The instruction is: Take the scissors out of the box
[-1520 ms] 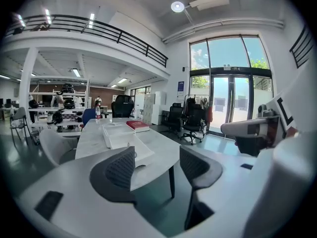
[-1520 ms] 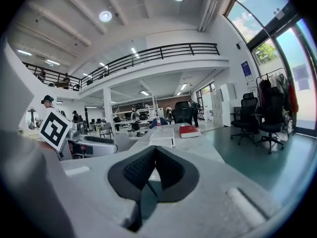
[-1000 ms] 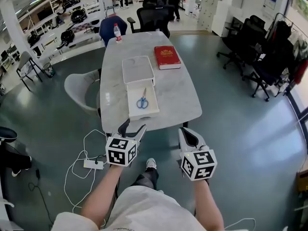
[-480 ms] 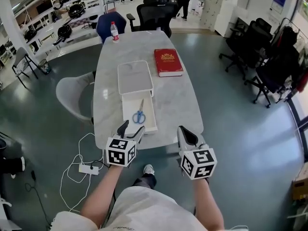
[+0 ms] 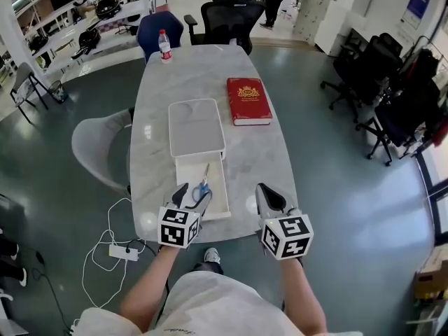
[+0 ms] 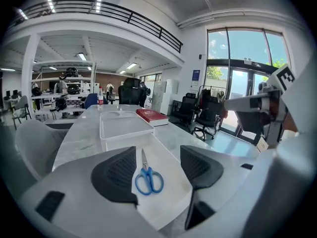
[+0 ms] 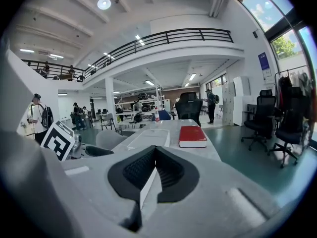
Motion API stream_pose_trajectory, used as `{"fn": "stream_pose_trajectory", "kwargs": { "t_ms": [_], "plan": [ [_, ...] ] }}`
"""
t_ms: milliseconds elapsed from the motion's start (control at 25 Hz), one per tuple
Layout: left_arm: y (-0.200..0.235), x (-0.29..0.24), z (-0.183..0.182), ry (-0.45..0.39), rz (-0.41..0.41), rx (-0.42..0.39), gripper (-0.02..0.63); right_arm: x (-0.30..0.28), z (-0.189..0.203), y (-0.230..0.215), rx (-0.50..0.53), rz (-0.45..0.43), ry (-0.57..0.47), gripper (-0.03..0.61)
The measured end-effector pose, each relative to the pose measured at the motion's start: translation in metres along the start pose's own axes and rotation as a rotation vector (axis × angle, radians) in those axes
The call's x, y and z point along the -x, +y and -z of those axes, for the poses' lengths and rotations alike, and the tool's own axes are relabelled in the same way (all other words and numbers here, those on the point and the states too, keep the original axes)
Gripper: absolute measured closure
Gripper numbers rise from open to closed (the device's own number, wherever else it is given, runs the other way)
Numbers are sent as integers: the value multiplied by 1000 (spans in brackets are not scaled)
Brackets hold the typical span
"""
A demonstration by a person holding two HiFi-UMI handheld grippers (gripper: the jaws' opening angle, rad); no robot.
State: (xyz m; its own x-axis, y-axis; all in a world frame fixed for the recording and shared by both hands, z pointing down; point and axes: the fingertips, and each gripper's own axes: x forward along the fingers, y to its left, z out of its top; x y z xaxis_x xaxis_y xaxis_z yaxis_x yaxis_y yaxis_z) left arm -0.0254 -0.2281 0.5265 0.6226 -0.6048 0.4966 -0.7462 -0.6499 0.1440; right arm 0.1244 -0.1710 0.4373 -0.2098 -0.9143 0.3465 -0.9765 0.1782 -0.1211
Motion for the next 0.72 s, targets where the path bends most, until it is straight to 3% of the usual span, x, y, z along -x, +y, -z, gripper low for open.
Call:
{"fn": "stream_pose_trajectory", "kwargs": {
  "t_ms": [480, 720],
  "plan": [
    [17, -44, 24, 116, 23, -17, 347, -63, -7, -6, 22, -39, 61, 574],
    [23, -53, 36, 175, -18, -26, 347, -83, -4, -10, 23, -95, 72, 574]
  ]
}}
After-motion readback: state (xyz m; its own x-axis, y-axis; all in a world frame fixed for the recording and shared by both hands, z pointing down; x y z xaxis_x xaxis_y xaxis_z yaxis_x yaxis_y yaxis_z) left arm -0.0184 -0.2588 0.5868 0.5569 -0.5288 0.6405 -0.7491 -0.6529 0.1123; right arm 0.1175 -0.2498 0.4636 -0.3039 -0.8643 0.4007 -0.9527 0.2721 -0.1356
